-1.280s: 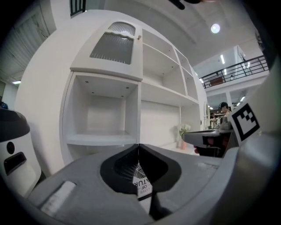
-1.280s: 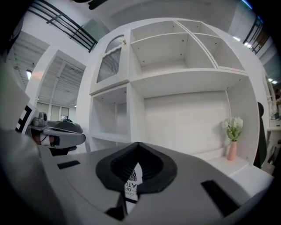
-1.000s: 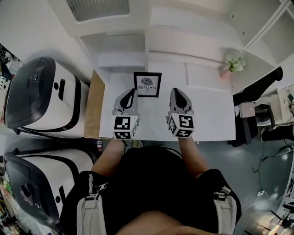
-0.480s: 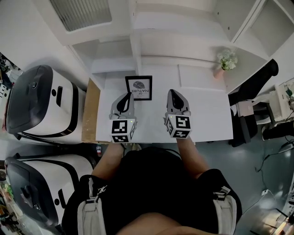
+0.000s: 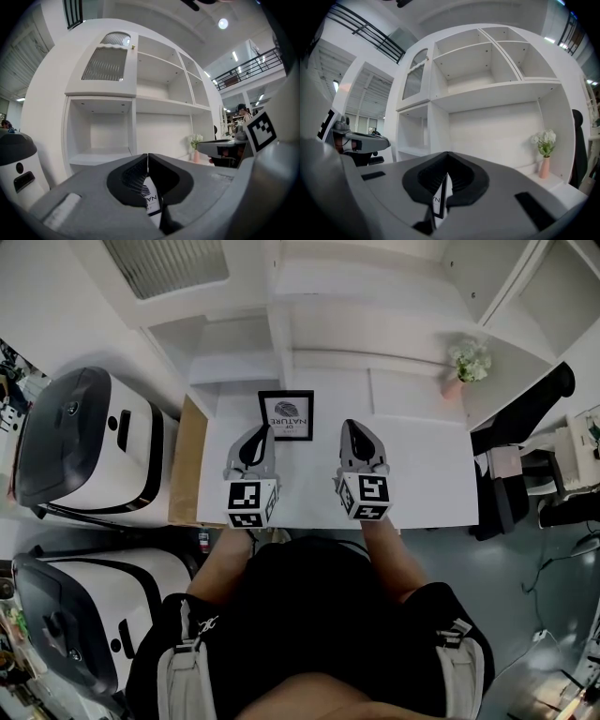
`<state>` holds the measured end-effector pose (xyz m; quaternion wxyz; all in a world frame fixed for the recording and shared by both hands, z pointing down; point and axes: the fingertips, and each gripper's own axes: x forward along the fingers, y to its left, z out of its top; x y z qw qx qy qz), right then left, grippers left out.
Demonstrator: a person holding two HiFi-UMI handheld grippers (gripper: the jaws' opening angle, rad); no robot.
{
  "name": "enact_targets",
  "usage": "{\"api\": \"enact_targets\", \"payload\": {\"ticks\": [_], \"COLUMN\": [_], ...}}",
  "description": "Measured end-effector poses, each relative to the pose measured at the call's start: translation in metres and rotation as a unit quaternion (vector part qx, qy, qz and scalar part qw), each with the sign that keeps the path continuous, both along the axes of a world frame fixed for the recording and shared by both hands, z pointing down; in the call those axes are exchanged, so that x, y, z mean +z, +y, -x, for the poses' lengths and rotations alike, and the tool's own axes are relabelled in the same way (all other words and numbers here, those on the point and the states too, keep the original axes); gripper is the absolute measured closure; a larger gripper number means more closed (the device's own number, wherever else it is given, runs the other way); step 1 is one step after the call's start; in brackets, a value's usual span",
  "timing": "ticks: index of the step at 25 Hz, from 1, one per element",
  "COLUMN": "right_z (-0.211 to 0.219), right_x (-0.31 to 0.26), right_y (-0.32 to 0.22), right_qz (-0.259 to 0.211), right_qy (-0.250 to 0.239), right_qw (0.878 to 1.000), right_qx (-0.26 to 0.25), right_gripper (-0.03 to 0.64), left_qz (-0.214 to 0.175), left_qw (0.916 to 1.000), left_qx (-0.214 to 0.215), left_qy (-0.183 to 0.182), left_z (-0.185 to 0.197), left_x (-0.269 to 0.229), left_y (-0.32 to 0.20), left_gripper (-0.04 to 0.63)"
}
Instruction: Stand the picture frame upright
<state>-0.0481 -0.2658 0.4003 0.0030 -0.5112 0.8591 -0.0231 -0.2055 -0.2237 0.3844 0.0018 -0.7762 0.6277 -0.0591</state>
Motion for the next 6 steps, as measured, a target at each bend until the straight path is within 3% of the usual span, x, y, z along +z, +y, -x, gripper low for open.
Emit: {"api": "enact_targets", "payload": {"ticks": [6], "right_z": [0.0055], "right_x": [-0.0017], "right_y": [-0.0031], "right_qz": [-0.001], "right_qy": [-0.005], "right_qw": [1.0], "right_qx": [-0.003], "right_gripper": [0.617], "left_qz": [0.0], "left_qw": [0.9997], "left_qx": [0.007], "left_qy": [0.022], "left_z": [0.0043], "left_x": [-0.0033], "left_y": [-0.0042], "left_gripper": [0.577]}}
